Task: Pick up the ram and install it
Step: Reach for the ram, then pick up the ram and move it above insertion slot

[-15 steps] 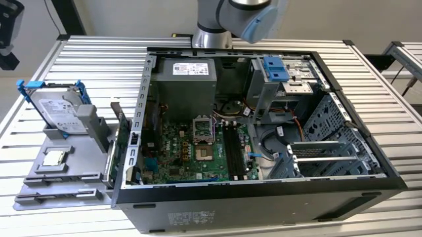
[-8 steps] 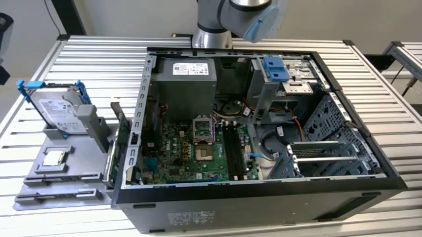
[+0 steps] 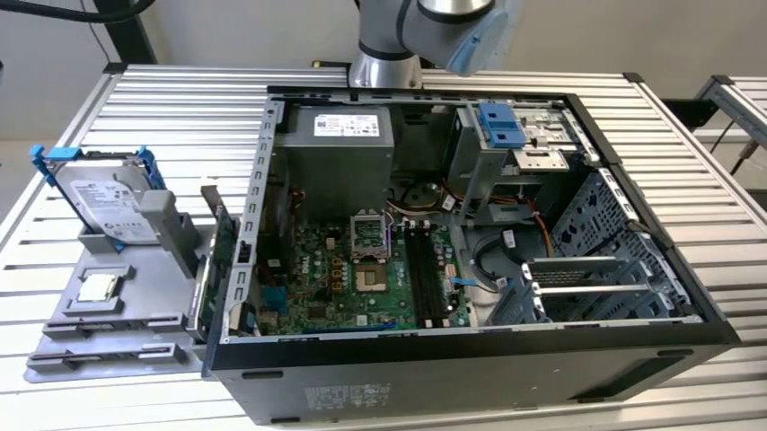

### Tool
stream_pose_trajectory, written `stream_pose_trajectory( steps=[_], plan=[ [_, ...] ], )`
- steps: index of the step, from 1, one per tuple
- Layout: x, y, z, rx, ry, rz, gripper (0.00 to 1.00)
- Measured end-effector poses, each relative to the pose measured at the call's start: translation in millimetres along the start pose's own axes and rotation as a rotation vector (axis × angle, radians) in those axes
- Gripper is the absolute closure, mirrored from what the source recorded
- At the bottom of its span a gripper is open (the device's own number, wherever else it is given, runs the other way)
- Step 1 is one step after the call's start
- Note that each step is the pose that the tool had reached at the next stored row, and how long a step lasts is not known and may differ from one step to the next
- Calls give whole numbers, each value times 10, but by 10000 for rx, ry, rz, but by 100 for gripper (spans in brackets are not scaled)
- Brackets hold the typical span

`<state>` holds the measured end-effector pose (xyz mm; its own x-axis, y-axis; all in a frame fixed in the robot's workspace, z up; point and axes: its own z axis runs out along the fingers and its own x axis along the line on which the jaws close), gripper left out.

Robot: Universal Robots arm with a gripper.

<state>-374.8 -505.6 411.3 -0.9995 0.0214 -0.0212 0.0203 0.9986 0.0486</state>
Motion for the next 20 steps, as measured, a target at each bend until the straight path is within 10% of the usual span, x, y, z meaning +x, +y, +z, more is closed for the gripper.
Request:
stream_pose_trajectory(
  steps=[9,20],
  plan=[
    [-7,-311,4,0,-1,-1,100],
    [-5,-314,5,-1,17,1,100]
  ],
)
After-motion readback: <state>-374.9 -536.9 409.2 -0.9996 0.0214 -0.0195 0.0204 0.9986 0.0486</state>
